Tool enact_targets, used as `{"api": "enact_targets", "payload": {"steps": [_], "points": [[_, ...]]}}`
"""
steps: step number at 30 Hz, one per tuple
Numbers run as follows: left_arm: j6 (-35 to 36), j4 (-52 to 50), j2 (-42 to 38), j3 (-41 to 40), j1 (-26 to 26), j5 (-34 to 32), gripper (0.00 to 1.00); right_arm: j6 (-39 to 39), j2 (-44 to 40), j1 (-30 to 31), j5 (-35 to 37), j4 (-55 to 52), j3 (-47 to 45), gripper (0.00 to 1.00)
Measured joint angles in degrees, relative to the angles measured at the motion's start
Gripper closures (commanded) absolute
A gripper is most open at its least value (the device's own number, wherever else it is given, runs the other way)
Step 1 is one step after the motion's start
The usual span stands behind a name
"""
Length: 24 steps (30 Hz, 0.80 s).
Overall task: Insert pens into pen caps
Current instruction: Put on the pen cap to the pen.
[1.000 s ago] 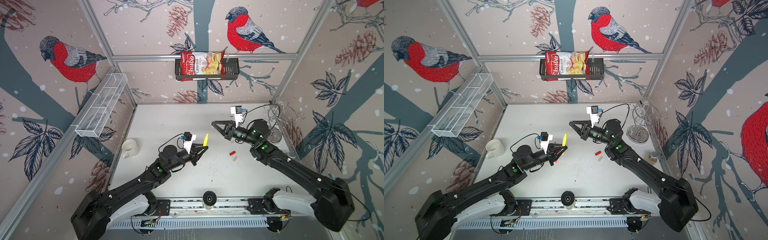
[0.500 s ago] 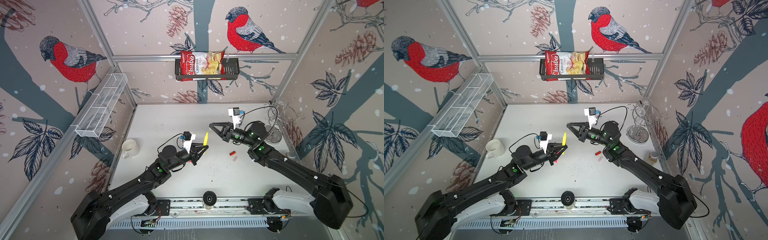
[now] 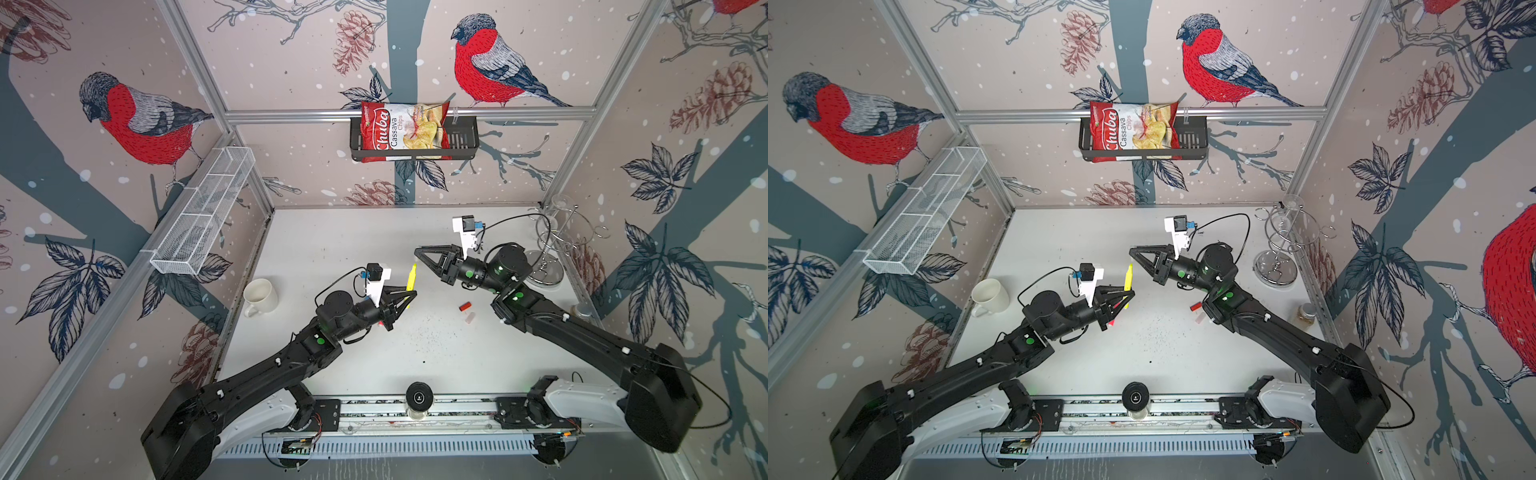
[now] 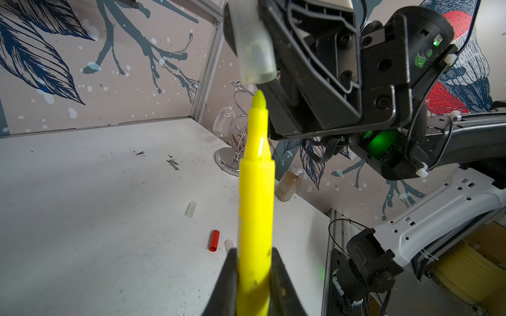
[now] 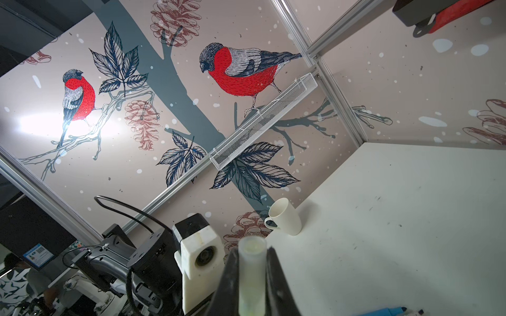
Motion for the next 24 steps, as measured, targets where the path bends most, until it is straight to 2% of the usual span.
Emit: {"api": "enact_targets", "payload": {"steps": [24], "points": [[-2.1, -0.2, -0.7, 0.5, -0.1, -1.2, 1.00, -0.2, -0.1, 2.6, 1.8, 1.7, -2.3, 1.00]]}}
